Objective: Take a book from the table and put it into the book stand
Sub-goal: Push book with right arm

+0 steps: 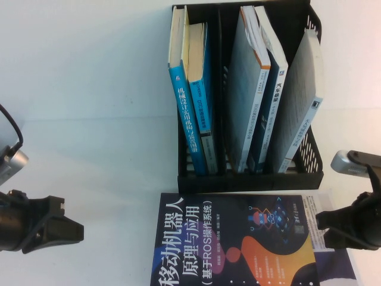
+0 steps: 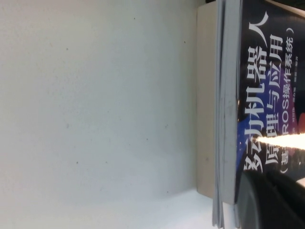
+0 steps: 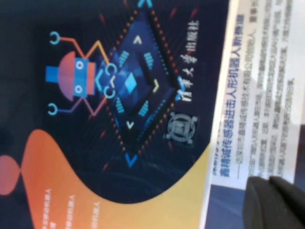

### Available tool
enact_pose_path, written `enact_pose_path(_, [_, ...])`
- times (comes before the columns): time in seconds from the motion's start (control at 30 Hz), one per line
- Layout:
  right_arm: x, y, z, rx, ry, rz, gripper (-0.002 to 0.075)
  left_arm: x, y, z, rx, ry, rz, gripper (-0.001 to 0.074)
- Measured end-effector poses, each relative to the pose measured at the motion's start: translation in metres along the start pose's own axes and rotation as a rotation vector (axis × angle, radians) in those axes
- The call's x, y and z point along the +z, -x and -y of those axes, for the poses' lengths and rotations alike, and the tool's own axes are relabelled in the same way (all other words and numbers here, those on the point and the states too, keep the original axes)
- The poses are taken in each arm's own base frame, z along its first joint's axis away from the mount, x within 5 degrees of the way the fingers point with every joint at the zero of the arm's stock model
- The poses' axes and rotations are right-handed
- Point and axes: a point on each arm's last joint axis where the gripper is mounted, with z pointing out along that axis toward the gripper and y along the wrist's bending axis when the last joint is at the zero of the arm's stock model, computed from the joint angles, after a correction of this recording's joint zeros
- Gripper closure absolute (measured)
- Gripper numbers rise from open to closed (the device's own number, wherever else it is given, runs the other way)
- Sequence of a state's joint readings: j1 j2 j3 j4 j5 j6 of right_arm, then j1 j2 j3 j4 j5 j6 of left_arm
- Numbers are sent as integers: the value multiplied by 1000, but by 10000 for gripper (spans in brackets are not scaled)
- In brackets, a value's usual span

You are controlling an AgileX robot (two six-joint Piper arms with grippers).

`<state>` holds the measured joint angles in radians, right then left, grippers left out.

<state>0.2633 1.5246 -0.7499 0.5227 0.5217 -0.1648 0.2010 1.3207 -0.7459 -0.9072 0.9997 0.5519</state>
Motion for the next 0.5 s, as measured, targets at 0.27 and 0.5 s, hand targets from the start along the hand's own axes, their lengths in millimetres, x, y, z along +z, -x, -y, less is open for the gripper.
enact_pose_path(0.27, [22, 1, 4, 40, 12, -41, 729, 0, 0, 0, 2, 5, 1, 738])
enact_pose_path(0.5, [35, 5, -4, 88, 149, -35, 729, 0, 0, -1, 2, 12, 0, 738])
